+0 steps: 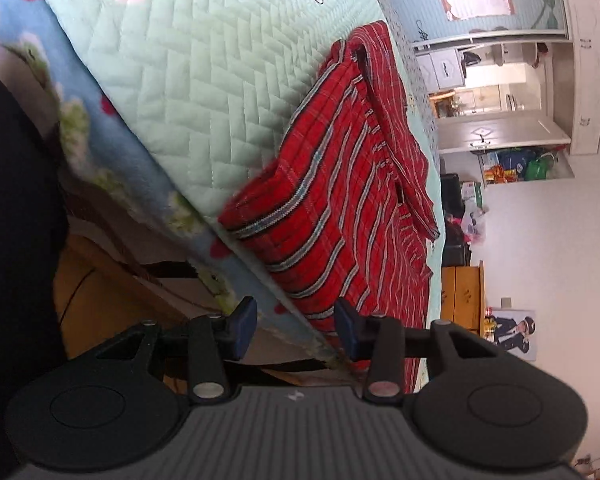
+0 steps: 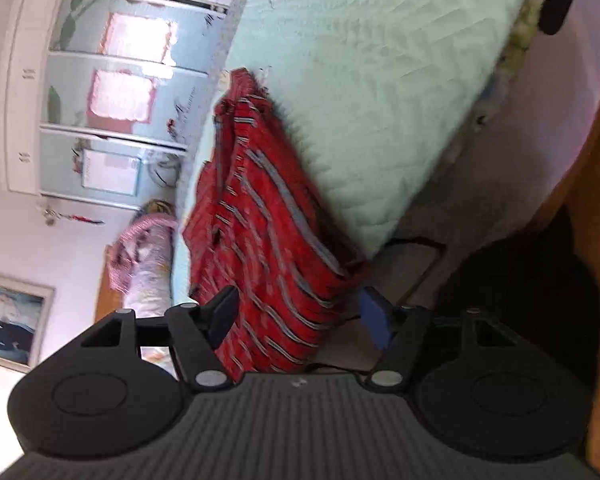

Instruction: Fold clothes

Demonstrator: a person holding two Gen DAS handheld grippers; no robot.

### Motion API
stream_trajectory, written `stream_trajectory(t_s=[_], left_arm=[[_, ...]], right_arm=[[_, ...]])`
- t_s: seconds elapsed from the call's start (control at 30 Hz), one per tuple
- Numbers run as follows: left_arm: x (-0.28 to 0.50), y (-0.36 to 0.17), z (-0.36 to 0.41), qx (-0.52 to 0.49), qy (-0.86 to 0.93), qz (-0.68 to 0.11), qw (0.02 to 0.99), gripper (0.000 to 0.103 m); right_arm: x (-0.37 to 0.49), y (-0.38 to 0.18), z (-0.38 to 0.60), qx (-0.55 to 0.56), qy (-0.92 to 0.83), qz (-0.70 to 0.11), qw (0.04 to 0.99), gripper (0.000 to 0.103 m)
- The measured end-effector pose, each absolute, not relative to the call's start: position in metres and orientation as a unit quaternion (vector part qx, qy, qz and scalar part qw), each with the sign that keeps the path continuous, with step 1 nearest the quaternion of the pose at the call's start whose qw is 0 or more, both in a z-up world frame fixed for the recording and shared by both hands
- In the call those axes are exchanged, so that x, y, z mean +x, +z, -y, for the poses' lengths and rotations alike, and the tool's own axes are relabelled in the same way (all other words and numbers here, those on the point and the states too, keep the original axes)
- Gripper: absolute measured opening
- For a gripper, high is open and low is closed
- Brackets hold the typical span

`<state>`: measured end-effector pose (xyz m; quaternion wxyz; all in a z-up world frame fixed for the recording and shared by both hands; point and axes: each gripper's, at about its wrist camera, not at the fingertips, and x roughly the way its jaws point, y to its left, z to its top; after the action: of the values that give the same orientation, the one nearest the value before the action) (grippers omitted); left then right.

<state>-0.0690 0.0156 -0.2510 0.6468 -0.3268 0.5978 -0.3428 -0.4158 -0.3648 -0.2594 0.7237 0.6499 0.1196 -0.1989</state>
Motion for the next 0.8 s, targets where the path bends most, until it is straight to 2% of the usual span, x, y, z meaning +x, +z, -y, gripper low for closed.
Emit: stream_trajectory(t_s=[0.17, 0.33, 0.4, 0.63, 0.8], left_arm=[[-0.072, -0.265, -0.015, -0.339, -0.299, -0.619, 0.643, 0.049], [-0.07, -0.261, -0.019, -0.351, -0.284, -0.603, 0.658, 0.051], [-0.068, -0.261, -0.015, -0.354, -0.279, -0.6, 0.661, 0.052], [-0.066, -0.254, -0.005, -0.362, -0.291, -0.592, 0.659, 0.052], [-0.063, -0.253, -0.011, -0.383, -0.291, -0.573, 0.663, 0.051]], right_arm=[[-0.391, -0.259, 0.369, 0.631, -0.223, -0.142, 0.729, 0.069], [-0.389, -0.252, 0.362, 0.611, -0.25, -0.185, 0.728, 0.07], [-0.389, -0.256, 0.363, 0.62, -0.253, -0.182, 0.719, 0.074], [-0.379, -0.279, 0.365, 0.652, -0.256, -0.187, 0.689, 0.074], [-0.378, -0.276, 0.356, 0.654, -0.225, -0.141, 0.709, 0.074]])
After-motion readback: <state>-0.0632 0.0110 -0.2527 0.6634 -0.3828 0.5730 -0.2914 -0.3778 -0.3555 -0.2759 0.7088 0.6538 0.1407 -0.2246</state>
